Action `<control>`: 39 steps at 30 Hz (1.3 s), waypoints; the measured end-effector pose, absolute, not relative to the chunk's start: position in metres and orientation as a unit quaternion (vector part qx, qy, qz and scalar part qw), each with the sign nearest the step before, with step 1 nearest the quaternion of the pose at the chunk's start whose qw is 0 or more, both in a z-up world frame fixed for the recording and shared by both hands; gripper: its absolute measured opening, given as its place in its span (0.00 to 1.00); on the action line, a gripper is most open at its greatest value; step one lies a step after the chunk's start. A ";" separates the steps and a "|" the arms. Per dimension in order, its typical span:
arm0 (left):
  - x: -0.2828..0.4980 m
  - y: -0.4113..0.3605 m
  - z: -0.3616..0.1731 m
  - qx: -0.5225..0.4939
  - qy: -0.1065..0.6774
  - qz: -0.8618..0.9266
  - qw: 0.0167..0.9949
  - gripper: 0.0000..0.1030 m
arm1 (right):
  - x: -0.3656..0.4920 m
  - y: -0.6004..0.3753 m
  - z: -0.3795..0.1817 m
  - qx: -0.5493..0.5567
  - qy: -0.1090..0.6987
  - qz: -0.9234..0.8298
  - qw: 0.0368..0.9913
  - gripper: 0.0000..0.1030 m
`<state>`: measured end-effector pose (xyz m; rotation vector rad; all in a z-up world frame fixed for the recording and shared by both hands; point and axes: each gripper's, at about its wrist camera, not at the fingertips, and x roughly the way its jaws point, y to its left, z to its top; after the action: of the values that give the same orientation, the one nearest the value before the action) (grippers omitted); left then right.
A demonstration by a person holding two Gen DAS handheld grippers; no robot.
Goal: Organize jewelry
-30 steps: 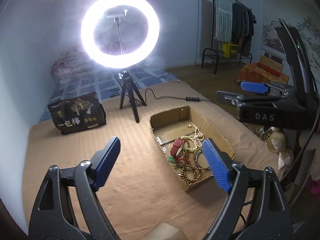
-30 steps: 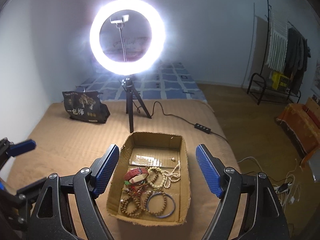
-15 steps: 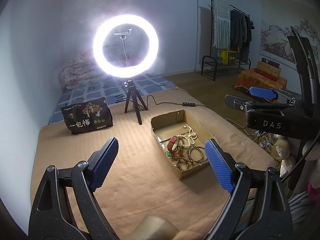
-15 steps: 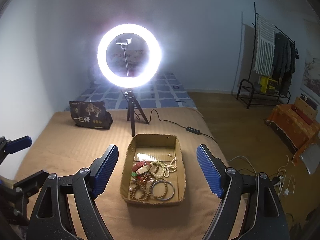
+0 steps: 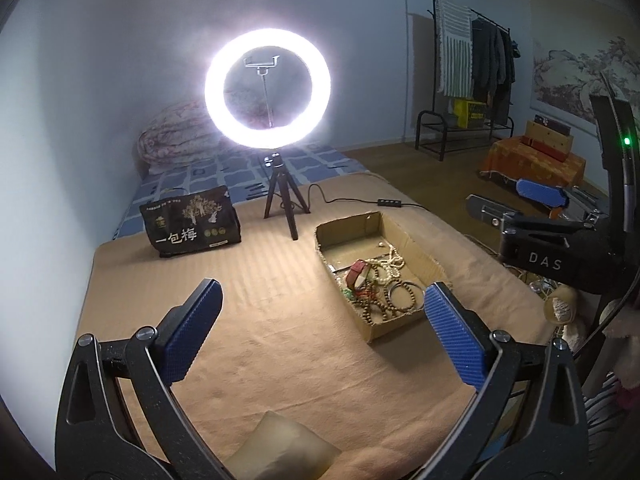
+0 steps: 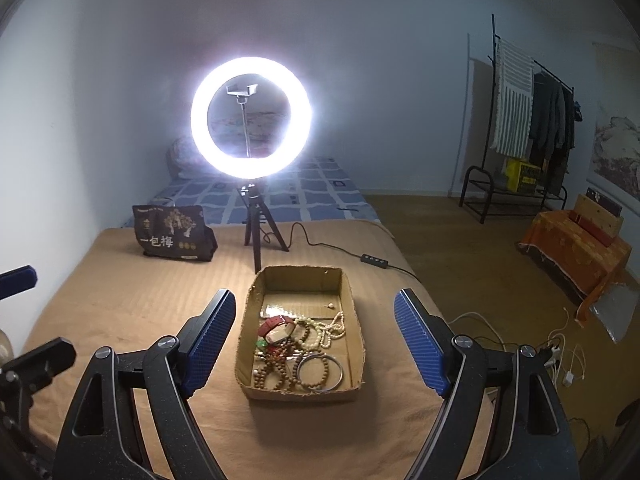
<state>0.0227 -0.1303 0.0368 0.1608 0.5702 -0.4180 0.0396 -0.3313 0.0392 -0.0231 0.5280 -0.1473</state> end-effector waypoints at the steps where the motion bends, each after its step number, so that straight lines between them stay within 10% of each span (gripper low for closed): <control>1: 0.023 -0.129 0.036 0.077 0.279 -0.202 0.936 1.00 | 0.039 -0.332 0.038 -0.011 0.261 -0.074 0.962 0.79; 39: 0.030 -0.127 0.027 0.086 0.297 -0.184 0.933 1.00 | 0.041 -0.341 0.028 -0.012 0.276 -0.095 0.956 0.79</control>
<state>0.0297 -0.1267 0.0270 0.1756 0.6084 -0.3762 0.0412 -0.3411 0.0284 -0.0240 0.5595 -0.1936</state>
